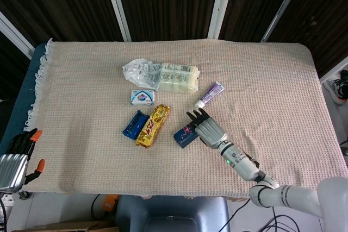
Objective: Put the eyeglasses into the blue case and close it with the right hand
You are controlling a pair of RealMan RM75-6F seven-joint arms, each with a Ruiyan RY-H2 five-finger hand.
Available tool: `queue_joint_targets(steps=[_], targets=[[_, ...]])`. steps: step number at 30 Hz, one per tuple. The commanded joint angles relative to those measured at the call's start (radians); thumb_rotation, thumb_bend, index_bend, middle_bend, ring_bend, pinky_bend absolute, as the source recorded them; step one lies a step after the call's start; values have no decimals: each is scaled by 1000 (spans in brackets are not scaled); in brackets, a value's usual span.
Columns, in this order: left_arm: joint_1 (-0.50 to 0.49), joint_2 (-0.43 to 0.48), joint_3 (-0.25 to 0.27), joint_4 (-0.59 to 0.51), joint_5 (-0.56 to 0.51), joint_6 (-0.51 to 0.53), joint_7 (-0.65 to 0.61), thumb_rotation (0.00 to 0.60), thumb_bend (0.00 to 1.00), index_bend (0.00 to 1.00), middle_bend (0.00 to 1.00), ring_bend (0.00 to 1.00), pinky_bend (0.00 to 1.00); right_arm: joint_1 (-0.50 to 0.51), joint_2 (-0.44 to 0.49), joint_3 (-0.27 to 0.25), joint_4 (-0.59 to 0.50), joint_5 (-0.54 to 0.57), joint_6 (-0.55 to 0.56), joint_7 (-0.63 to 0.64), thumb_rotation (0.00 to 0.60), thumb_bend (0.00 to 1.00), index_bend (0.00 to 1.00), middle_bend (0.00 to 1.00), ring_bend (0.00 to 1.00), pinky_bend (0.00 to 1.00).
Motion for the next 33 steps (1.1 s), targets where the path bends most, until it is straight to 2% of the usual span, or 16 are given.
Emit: queue_joint_targets(steps=[1, 8, 14, 18, 25, 29, 33], targets=[[-1, 0, 1, 0, 1, -1, 1, 600, 412, 0, 47, 60, 100, -4, 14, -8, -14, 1, -4, -3, 600, 543, 416, 91, 0, 28], [-3, -3, 2, -1, 4, -5, 9, 600, 411, 0, 47, 60, 100, -15, 38, -12, -41, -2, 14, -2, 600, 542, 419, 88, 0, 28], [-2, -4, 1, 1, 9, 3, 6, 600, 410, 0, 47, 60, 100, -66, 92, -7, -117, -81, 147, 74, 600, 543, 282, 59, 0, 27], [2, -7, 0, 11, 20, 21, -7, 600, 411, 0, 47, 60, 100, -165, 174, -46, -216, -147, 305, 98, 600, 528, 226, 34, 0, 16], [4, -26, -4, 38, 49, 54, -19, 600, 413, 0, 5, 23, 98, -383, 311, -163, -365, -174, 536, -1, 600, 376, 85, 0, 0, 0], [6, -41, -4, 52, 68, 75, -17, 600, 410, 0, 0, 0, 93, -494, 322, -206, -329, -207, 649, 80, 600, 334, 27, 0, 0, 0], [7, -52, -3, 61, 68, 76, -10, 600, 404, 0, 0, 0, 86, -570, 320, -207, -268, -211, 719, 191, 600, 328, 7, 0, 0, 0]])
